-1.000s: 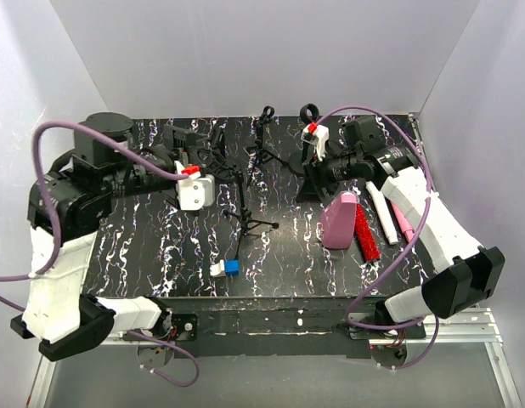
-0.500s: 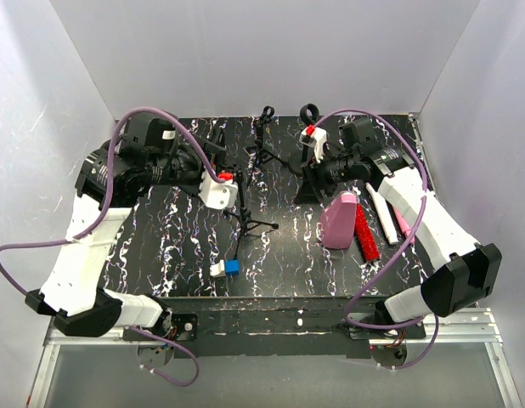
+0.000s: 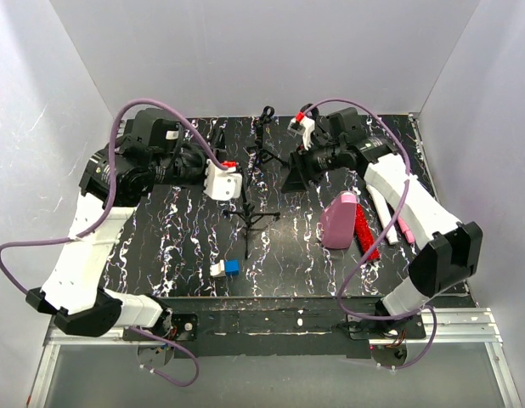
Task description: Remove the microphone from the stand
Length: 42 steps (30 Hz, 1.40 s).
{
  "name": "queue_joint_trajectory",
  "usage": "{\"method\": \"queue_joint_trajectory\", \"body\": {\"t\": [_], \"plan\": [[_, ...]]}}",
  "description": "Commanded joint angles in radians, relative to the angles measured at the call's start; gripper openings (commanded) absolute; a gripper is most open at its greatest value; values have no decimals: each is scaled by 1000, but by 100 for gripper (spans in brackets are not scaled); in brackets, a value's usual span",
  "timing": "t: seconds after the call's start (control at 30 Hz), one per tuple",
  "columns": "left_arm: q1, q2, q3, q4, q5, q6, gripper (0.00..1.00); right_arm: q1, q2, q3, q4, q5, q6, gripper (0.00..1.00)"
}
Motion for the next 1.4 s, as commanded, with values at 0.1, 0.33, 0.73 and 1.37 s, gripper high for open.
{"method": "queue_joint_trajectory", "body": {"t": [0.1,0.33,0.73,1.37], "plan": [[-32,60,62,67,33,-433,27,29,115,103,85,-141,130,59],[-43,87,113,83,-3,-680,22,33,217,106,138,-192,246,62],[-47,71,121,72,-52,-759,8,30,359,87,346,-243,544,62],[-47,57,132,31,-35,-743,0,25,474,75,517,-367,714,38]]}}
